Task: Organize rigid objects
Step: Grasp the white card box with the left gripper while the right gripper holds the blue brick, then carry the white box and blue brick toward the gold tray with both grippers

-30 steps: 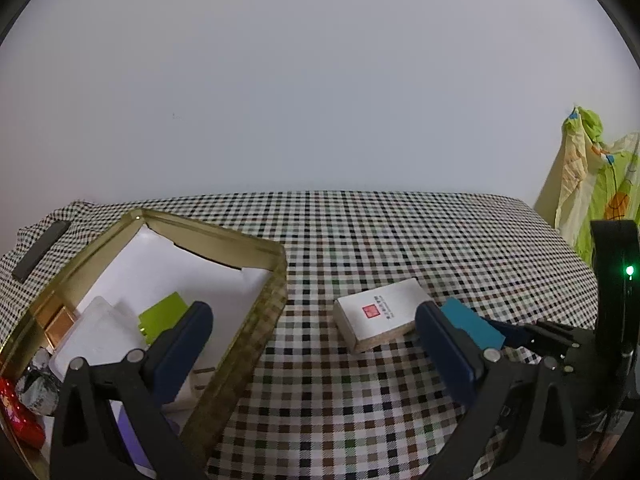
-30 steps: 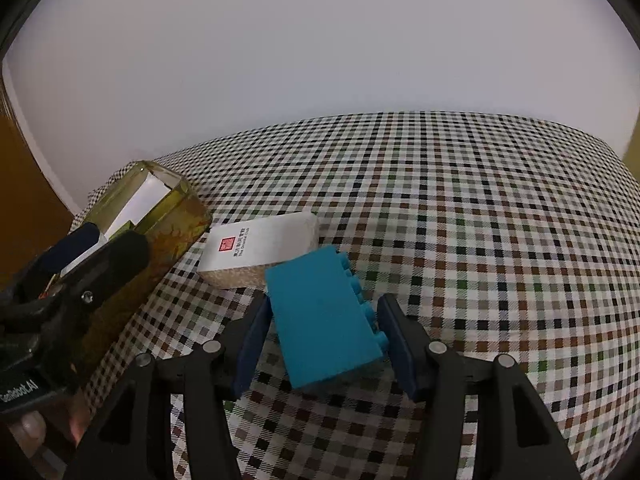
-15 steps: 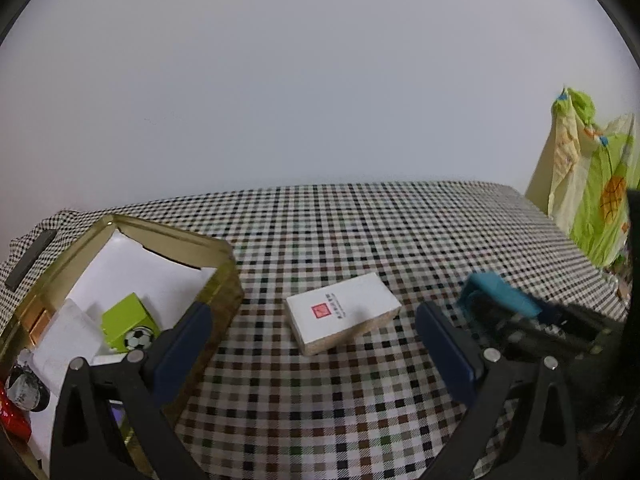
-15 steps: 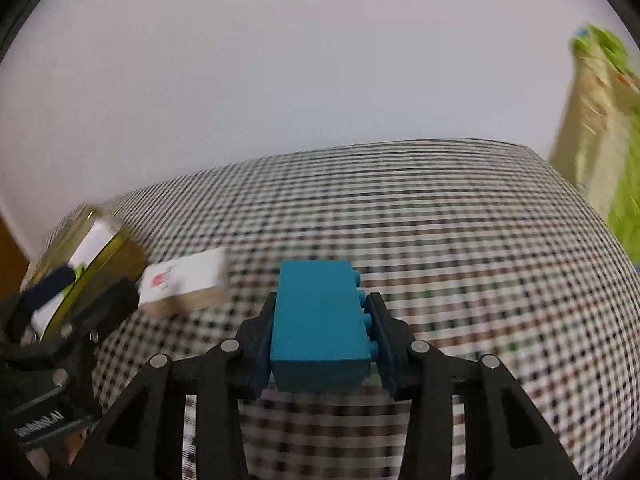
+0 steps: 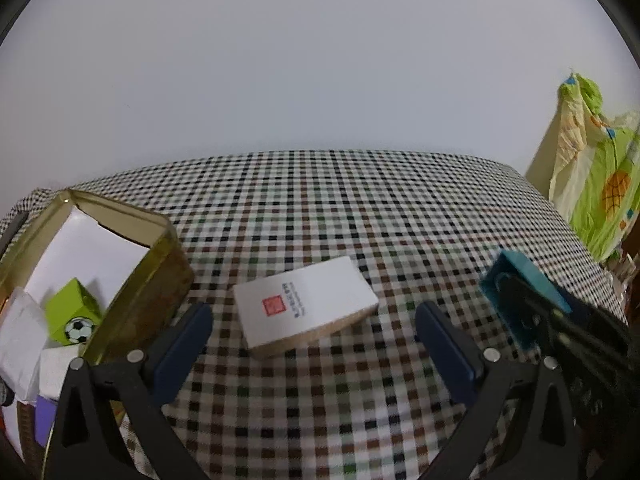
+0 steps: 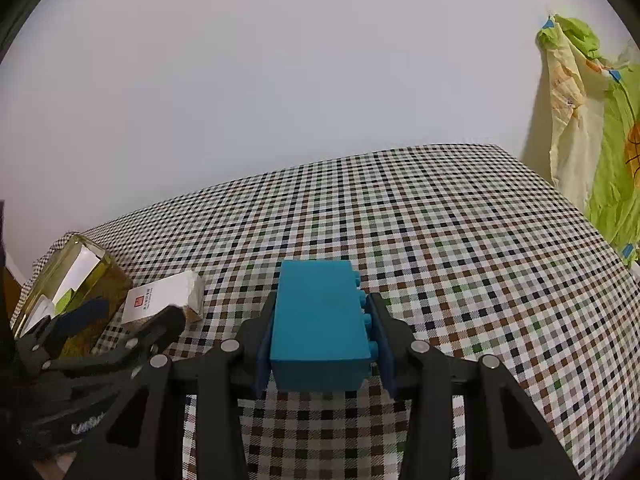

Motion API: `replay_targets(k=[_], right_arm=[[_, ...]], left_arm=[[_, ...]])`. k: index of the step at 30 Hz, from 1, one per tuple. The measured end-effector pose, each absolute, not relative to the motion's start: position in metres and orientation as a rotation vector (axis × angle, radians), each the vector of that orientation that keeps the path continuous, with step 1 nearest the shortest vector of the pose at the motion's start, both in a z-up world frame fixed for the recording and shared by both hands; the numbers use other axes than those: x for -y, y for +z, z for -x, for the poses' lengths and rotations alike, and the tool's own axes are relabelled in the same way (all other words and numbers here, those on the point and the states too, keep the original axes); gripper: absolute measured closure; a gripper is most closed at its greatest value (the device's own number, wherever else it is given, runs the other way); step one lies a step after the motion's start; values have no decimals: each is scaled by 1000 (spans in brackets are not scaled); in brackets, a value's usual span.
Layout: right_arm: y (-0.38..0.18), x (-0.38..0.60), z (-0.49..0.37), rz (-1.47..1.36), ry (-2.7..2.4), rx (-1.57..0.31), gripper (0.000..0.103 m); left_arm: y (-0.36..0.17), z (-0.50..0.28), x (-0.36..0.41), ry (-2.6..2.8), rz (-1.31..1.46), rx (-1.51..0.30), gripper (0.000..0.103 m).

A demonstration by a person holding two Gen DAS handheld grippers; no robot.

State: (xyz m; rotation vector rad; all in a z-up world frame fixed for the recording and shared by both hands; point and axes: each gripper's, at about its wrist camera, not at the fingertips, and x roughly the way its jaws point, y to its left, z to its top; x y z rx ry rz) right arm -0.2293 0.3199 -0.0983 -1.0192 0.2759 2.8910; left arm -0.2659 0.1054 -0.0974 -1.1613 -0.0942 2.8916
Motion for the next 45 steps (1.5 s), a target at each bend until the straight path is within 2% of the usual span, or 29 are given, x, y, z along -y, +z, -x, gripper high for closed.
replay_targets(k=[12, 15, 19, 22, 28, 32, 45], right_arm=[[-95, -325, 226, 993, 2890, -316, 58], [-95, -327, 226, 987, 2887, -331, 58], [-94, -329, 226, 992, 2884, -348, 58], [-94, -330, 227, 997, 2889, -354, 58], [-93, -325, 226, 991, 2903, -340, 58], [-91, -324, 222, 969, 2908, -345, 58], [-81, -325, 206, 825, 2926, -322, 58]], left_arm=[[-106, 290, -112, 2848, 1270, 137, 1], [-107, 292, -113, 2845, 1273, 122, 6], [-107, 294, -114, 2835, 1269, 111, 7], [-111, 300, -108, 2801, 1297, 170, 18], [-110, 303, -110, 2805, 1282, 190, 19], [-107, 296, -115, 2806, 1253, 128, 20], [-97, 242, -92, 2794, 1124, 65, 20]])
